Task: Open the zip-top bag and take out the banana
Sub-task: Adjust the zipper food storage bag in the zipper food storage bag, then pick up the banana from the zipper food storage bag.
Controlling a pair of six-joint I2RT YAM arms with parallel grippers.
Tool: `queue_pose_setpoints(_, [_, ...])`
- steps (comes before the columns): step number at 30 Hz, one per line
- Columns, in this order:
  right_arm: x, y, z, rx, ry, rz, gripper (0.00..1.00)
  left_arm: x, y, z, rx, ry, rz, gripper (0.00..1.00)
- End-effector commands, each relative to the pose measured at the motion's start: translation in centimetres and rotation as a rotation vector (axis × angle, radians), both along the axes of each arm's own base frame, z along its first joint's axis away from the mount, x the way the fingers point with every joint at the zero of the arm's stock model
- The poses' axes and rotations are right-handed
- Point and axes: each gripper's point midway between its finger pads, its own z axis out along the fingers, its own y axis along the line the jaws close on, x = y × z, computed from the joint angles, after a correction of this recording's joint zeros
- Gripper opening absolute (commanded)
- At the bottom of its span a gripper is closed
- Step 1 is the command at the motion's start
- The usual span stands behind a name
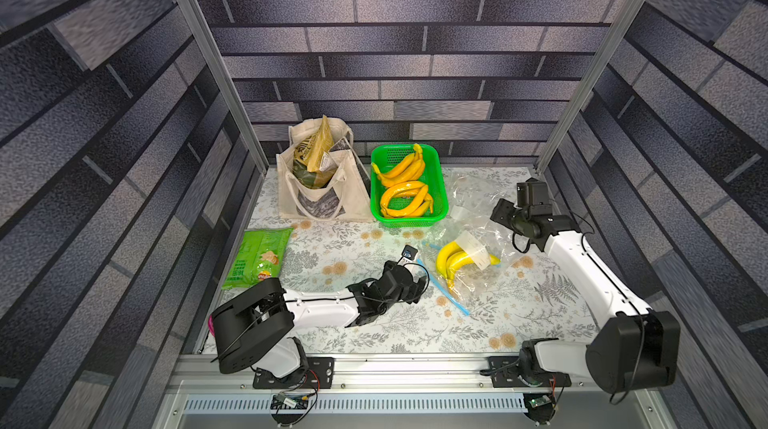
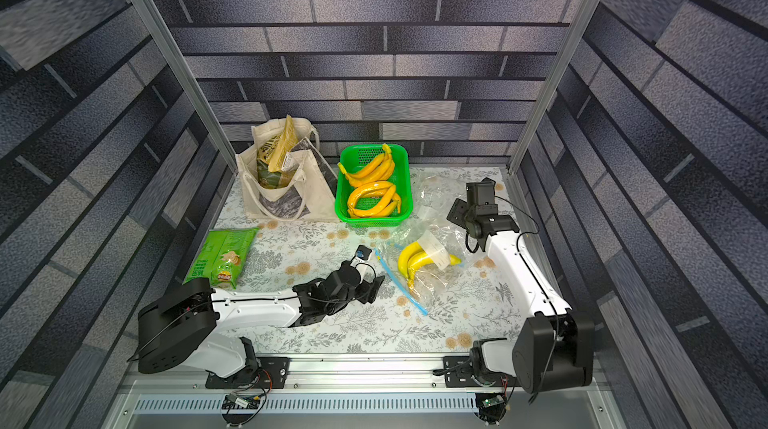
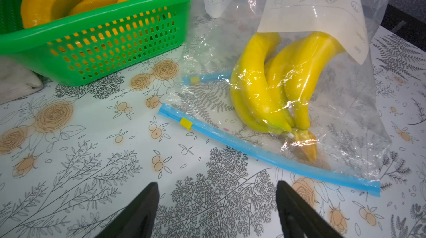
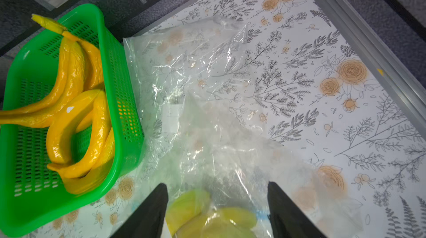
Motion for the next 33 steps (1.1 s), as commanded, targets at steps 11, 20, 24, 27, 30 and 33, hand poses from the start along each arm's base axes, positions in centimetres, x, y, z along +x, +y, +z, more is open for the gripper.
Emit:
queue_pose_setpoints(11, [-13.7,8.6,-8.9,-0.046,0.24,0.409,0.69,0.9,3.3,-0.7,-0.041,0.036,0.146,0.88])
queue_pose_setpoints(20, [-12.8,11.2,-10.8,-0.166,0.26,0.478,0.72,1.0,5.0,-0.6,-0.021,0.027,0.199,0.87])
queue_pose_setpoints(24, [-12.0,11.1,-11.8,-0.225,0.267,0.459,0.71,0.7,5.0,-1.0,-0.012,0.033,0.191,0.86])
queue_pose_setpoints(27, [-11.7,11.4,-12.3,-0.231,0.26,0.466,0.64,0.6,4.7,-1.2,-0.009,0.039,0.181,0.85])
queue_pose_setpoints(30, [-11.6,11.8,-12.8,-0.208,0.252,0.47,0.44,0.5,4.1,-1.4,-0.01,0.048,0.158,0.83])
queue_pose_setpoints(33, [-11.6,12.2,-12.7,-0.185,0.241,0.474,0.24,0.3,3.2,-1.5,-0.009,0.044,0.123,0.83])
